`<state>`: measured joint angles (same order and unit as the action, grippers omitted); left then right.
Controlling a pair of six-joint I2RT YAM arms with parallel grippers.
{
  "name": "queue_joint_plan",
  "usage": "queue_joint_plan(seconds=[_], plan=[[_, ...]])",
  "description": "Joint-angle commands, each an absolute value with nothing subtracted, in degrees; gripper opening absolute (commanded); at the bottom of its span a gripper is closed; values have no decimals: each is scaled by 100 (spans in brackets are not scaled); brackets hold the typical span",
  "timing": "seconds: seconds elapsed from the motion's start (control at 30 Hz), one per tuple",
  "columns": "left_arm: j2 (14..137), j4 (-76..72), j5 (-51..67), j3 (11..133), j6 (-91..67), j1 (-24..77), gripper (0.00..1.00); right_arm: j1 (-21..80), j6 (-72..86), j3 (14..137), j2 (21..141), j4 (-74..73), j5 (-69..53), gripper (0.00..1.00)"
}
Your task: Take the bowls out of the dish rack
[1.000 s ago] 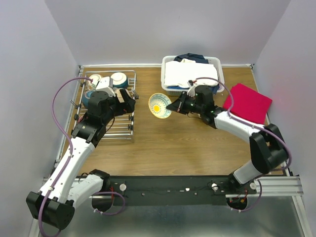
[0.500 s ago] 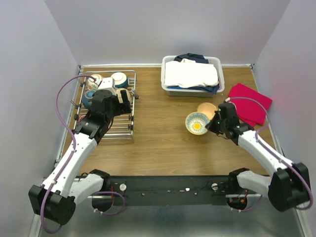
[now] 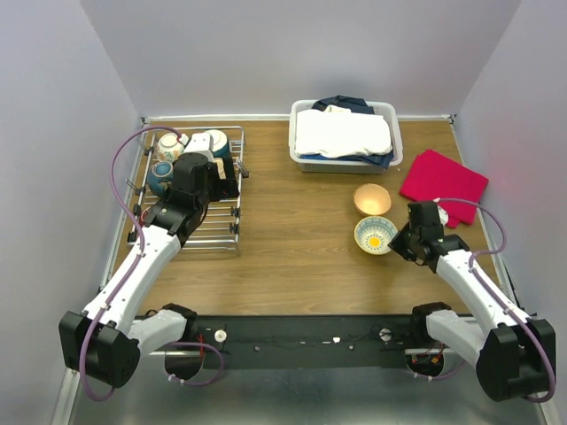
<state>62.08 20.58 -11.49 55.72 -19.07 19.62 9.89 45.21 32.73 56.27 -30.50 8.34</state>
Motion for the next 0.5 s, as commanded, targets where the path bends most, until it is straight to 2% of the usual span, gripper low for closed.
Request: queue_joint_plan(seconds=[0.0, 0.33, 0.4, 0.43, 0.47], plan=[[6223, 1907, -1221, 5792, -1696, 1960, 99, 905, 4895, 2901, 5502, -2742, 264, 1], [6231, 1986, -1301, 5765, -1661, 1960, 99, 896, 5273, 2356, 5352, -2655, 360, 2], [6249, 2039, -1371, 5809, -1652, 1960, 99, 905, 5300, 2338, 5326, -2654, 404, 10], [6258, 2083, -1388, 5827, -1644, 1960, 99, 897, 5291, 2355, 5248, -2698, 491, 21], [6258, 2118, -1423, 5836, -1635, 1960, 99, 905, 5274, 2382, 5169, -2742, 536, 28]])
